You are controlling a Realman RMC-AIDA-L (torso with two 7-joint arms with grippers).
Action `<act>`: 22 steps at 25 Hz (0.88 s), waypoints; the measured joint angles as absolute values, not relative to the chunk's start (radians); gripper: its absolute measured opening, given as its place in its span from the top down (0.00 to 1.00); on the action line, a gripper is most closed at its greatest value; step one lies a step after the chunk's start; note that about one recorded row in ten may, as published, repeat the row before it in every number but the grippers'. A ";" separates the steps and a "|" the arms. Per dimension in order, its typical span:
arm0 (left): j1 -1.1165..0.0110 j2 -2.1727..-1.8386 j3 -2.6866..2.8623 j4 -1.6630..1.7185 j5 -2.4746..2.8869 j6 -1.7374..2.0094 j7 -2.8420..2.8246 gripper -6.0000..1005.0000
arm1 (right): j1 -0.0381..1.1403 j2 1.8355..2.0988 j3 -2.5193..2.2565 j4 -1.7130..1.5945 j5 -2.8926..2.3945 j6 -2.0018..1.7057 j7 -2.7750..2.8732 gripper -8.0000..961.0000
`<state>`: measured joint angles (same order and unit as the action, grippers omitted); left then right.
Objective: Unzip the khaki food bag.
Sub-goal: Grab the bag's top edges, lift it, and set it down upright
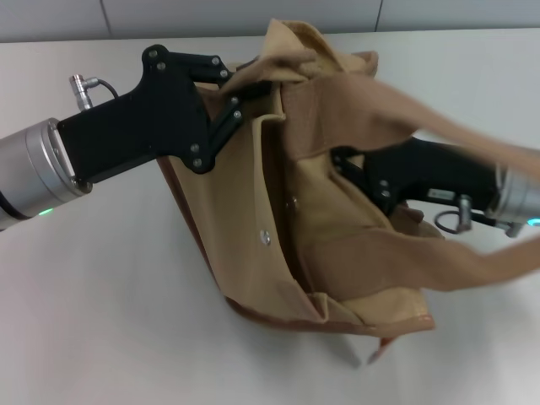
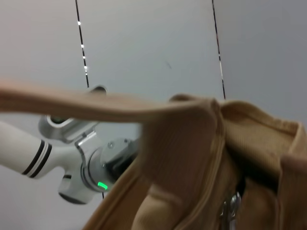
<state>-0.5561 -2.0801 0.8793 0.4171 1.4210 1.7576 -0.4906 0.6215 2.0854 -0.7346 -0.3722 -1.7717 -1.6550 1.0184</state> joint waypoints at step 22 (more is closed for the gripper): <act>-0.543 -2.080 0.890 0.411 1.383 1.739 -0.484 0.94 | 0.473 2.084 -0.745 -0.550 -1.653 -1.845 1.115 0.83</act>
